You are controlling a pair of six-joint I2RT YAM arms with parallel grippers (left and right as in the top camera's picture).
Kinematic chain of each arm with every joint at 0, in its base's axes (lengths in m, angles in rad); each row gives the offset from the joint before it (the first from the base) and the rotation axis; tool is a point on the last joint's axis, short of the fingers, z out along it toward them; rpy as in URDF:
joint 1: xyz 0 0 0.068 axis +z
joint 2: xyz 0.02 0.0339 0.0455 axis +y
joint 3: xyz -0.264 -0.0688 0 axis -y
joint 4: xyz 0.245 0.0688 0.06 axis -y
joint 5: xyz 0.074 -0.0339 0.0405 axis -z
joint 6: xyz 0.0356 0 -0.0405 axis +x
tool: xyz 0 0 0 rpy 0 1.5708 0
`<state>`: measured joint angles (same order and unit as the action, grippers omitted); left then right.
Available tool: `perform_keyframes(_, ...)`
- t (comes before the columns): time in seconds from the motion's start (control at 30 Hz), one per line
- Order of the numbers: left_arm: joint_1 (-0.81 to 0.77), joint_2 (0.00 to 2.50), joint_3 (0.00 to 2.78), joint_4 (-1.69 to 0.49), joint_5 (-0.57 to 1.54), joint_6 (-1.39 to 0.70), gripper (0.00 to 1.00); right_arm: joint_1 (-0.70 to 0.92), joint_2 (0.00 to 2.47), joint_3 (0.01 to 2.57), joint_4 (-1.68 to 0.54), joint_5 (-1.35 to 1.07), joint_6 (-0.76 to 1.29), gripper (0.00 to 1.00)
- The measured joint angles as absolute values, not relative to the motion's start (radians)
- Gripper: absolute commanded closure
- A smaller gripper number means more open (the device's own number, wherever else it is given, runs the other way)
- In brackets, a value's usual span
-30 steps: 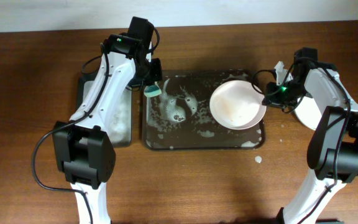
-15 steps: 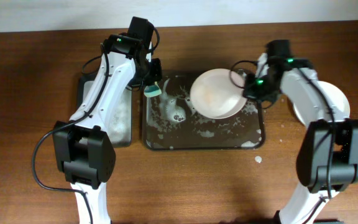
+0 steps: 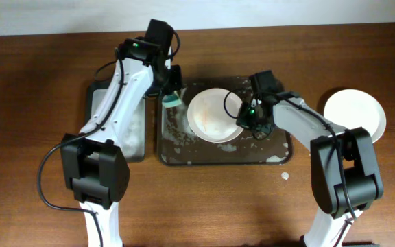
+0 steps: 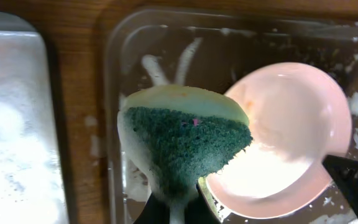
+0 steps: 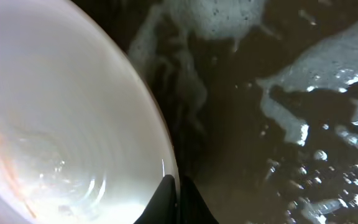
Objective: Clean dirty plates on tray and stack at the side
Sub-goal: 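Grasp the last plate's rim and slide it left in the tray, then lower the sponge into the plate and scrub it with the left gripper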
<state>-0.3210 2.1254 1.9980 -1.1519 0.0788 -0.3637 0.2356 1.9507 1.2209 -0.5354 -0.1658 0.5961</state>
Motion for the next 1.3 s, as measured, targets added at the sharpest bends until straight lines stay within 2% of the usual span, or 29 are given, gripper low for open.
perform_keyframes(0.23,-0.404,2.145,1.998,-1.082,0.080,-0.361,0.99,0.236,1.938,1.193,-0.501,-0.166,0.612,0.96)
perform_keyframes(0.43,-0.454,2.278,1.998,-1.018,0.079,-0.328,0.99,0.236,1.938,1.193,-0.500,-0.166,0.617,0.96)
perform_keyframes(0.6,-0.481,2.362,1.997,-1.005,0.079,-0.297,0.99,0.236,1.938,1.193,-0.500,-0.166,0.620,0.96)
perform_keyframes(0.93,-0.577,2.380,1.997,-1.011,0.078,-0.276,0.99,0.236,1.938,1.193,-0.500,-0.165,0.624,0.96)
perform_keyframes(1.3,-0.538,2.400,1.997,-0.891,0.001,-0.277,0.99,0.235,1.938,1.192,-0.499,-0.165,0.628,0.96)
